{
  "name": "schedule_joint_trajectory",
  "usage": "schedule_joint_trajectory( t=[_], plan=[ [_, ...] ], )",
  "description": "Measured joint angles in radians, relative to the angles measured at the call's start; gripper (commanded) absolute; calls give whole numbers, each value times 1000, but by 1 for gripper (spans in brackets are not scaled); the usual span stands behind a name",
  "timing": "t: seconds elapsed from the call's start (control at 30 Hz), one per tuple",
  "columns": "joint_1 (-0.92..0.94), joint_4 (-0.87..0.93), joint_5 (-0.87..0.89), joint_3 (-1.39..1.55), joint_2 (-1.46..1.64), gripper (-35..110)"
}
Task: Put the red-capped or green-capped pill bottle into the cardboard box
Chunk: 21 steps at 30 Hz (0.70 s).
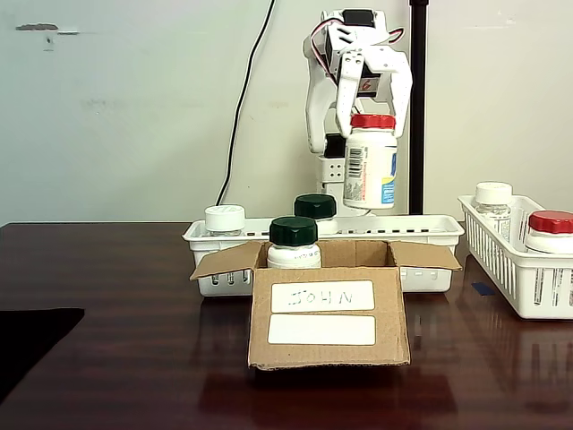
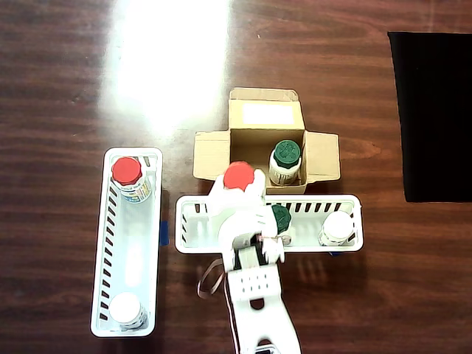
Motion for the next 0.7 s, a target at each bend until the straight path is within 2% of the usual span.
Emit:
schedule_joint_trajectory(
  t=[0.37,0.7],
  plan=[
    [46,-78,0,-311,-436,-1],
    [44,-221,25,-333,-561,2]
  ],
)
